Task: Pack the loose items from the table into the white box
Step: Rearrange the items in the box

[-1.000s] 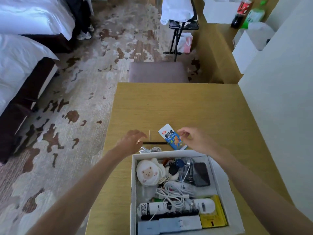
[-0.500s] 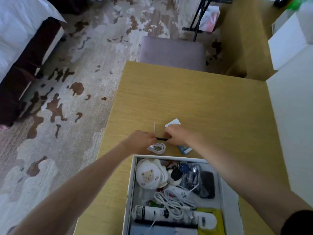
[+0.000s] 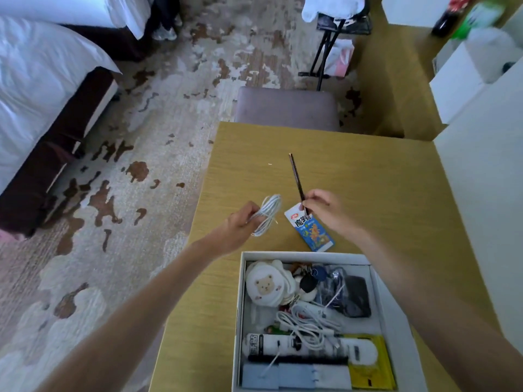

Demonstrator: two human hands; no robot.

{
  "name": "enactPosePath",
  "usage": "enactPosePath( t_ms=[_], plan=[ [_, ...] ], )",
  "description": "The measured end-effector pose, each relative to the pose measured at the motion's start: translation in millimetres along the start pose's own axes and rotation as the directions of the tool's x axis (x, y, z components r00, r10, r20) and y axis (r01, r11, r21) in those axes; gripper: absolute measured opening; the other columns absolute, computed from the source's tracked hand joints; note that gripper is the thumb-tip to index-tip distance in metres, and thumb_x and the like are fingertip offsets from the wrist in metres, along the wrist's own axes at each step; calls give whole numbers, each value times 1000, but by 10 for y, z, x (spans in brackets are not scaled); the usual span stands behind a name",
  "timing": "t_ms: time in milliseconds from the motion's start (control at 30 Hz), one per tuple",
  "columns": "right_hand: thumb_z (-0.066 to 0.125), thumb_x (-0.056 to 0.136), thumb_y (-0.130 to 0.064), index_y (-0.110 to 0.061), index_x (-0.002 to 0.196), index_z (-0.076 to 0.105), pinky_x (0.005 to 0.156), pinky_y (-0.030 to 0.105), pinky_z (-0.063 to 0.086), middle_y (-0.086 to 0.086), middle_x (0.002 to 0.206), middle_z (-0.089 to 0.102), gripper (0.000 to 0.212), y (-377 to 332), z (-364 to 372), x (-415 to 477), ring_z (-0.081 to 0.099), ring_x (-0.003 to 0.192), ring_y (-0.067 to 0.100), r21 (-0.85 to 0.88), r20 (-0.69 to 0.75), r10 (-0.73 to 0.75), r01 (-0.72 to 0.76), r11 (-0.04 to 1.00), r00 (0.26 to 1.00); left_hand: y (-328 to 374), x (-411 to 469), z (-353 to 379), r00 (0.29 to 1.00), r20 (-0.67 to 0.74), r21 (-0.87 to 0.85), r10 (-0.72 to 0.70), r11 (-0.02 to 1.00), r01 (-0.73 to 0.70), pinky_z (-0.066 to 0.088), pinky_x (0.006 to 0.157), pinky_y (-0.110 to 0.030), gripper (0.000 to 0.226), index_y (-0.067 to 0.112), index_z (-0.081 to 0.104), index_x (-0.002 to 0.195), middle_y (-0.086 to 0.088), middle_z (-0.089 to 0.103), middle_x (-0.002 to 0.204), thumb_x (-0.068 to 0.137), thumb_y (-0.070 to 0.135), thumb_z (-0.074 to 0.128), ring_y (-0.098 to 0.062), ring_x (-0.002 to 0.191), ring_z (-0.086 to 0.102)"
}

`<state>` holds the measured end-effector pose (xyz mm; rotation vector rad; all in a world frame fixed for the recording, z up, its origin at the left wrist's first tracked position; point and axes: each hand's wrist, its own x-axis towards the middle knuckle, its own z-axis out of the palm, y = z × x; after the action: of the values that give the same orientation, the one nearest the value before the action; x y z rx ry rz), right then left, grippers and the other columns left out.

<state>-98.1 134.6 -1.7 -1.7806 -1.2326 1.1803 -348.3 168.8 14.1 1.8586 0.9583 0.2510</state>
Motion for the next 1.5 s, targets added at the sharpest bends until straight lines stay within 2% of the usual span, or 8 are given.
enactPosePath(
  t_ms=[167,333,533,700,1000,1200,1333,1500],
  plan=[
    [35,77,-7,-13,75,46,53,23,39,-7,42,48,13,-237,-89,-672,50,45,6,298,-68,95,-70,952,993,399,-411,-5,993,-10,-24,117,993,-117,47,76,-41,22,32,45,91,4,59,82,95,52,36,-16,77,56],
    [27,80,5,-13,65,33,40,19,27,-9,37,32,24,-516,1,-1335,30,33,5,405,30,127,-128,905,991,587,-772,122,966,33,230,256,939,-257,45,66,-36,21,37,41,98,12,53,83,94,56,34,-10,73,52],
    [49,96,-42,-8,81,63,67,26,45,12,72,65,40,-502,113,-1980,58,64,14,0,116,176,-178,984,978,579,-1012,469,803,175,562,569,612,-556,45,71,-36,34,14,53,105,-2,64,94,96,45,43,-20,79,57],
    [79,78,-18,-19,68,34,46,11,38,-12,55,36,46,-241,212,-2060,41,46,1,-106,127,142,-129,986,982,442,-1138,684,708,220,702,671,394,-592,50,73,-34,25,17,56,96,0,63,89,92,41,50,-20,79,62],
    [75,70,-24,-24,69,34,53,26,37,-5,64,46,41,159,694,-1896,45,53,7,-381,57,58,-32,924,997,138,-1231,601,798,396,781,455,289,-553,40,100,-36,37,21,66,102,2,69,96,90,43,39,-22,95,61],
    [75,71,-36,-25,68,40,55,26,38,-8,64,51,37,224,747,-1878,48,55,7,-398,26,44,-31,917,999,212,-1136,713,860,447,814,246,288,-505,42,85,-37,34,18,63,108,-4,67,100,93,37,40,-26,92,60],
    [47,89,-61,-19,72,46,52,26,35,-4,63,52,45,148,491,-1972,47,54,9,-513,-75,-12,-28,858,997,292,-1056,813,882,433,836,187,281,-471,43,76,-35,27,15,64,101,-7,67,96,91,34,47,-27,90,62],
    [24,103,-42,-21,86,43,58,32,36,-6,70,50,33,175,57,-2143,46,62,8,-773,42,-70,76,630,997,385,-1017,655,910,294,731,292,544,-411,41,66,-30,30,21,64,99,0,67,97,95,39,40,-21,90,60]
  ],
)
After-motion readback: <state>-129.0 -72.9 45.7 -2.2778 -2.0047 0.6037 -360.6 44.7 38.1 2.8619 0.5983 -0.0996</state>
